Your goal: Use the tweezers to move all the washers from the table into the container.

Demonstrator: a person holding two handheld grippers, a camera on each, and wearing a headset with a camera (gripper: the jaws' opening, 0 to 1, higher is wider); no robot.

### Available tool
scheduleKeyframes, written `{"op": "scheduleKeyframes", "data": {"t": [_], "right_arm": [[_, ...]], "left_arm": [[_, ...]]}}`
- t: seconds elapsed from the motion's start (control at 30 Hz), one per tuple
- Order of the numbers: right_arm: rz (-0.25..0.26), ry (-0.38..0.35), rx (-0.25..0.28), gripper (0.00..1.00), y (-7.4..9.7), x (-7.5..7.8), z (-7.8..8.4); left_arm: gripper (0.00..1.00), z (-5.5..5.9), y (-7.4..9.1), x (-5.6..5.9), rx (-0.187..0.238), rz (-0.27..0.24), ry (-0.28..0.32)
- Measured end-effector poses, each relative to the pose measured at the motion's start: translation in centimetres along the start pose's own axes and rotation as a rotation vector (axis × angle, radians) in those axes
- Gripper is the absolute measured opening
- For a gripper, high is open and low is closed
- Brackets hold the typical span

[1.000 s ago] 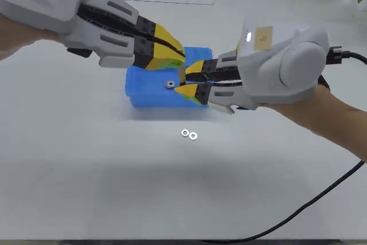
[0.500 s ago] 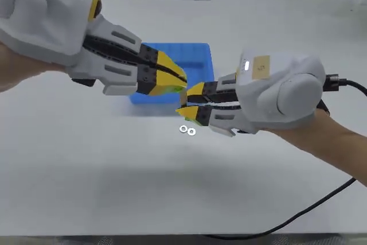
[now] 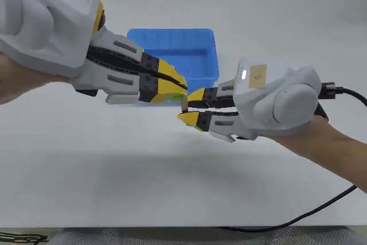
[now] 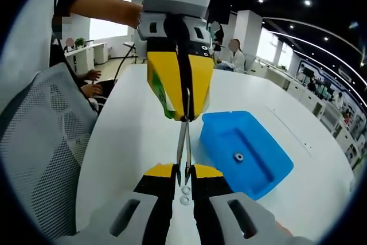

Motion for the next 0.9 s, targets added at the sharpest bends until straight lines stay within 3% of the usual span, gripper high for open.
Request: {"op": "scheduleKeyframes", "data": {"t": [0.9], "right_arm": [[-0.019, -0.046, -0.005, 0.12, -1.1, 0.5, 1.7]], "left_arm": [[0.06, 1.5, -0.9, -1.2, -0.025, 0.013, 0.046]]}}
Point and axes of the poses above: the centre of the closed fingertips' face, and the gripper's own axes: y roughly backward along the fingers, x roughly to its right, z roughly out of its underside, the point moved 10 cm from there along y, roughly backward along the fingers, and after that the axes turned 1 degree about -y, right-handed, at the moved point
